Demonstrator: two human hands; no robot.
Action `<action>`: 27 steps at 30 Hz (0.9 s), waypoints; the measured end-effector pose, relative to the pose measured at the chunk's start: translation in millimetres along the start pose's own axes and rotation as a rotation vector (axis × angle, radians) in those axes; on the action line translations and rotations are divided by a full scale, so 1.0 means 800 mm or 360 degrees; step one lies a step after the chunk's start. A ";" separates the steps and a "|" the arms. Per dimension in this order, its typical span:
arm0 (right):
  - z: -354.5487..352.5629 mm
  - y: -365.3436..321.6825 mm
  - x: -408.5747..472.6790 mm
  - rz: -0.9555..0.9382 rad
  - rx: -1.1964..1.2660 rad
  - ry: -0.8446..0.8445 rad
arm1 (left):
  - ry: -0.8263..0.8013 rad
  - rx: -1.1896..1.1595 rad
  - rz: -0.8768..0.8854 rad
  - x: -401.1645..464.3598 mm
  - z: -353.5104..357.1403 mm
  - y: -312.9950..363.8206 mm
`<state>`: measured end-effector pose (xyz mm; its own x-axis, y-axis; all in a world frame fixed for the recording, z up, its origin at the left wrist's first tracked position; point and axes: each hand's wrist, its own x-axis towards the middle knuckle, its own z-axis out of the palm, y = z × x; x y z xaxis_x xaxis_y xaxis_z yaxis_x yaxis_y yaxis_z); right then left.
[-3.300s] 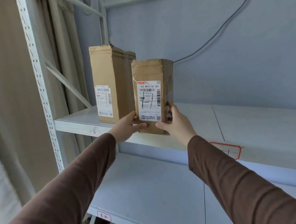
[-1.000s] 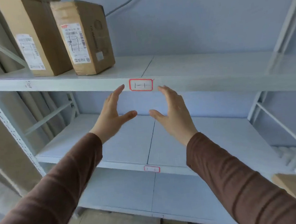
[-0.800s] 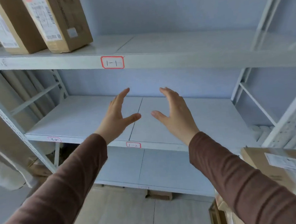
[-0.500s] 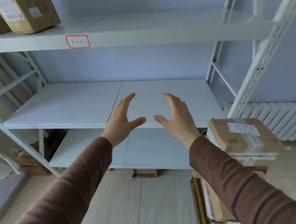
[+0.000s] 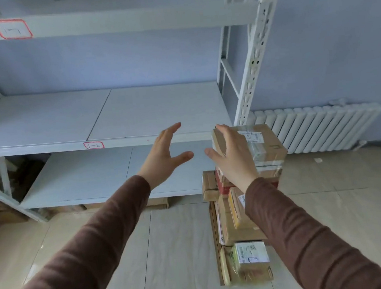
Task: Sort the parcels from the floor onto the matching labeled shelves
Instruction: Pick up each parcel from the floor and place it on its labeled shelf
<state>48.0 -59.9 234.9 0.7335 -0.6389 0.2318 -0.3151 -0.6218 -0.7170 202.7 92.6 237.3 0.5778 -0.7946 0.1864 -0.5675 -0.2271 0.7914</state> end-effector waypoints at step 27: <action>-0.097 0.336 0.131 0.0689 -0.0099 -0.0132 | -0.0011 -0.0430 -0.0889 0.162 0.279 -0.049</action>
<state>-6.5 -329.1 117.6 0.5711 -0.8094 -0.1367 -0.6377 -0.3326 -0.6948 168.9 -127.4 100.7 0.7406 -0.6004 -0.3018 -0.0112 -0.4600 0.8878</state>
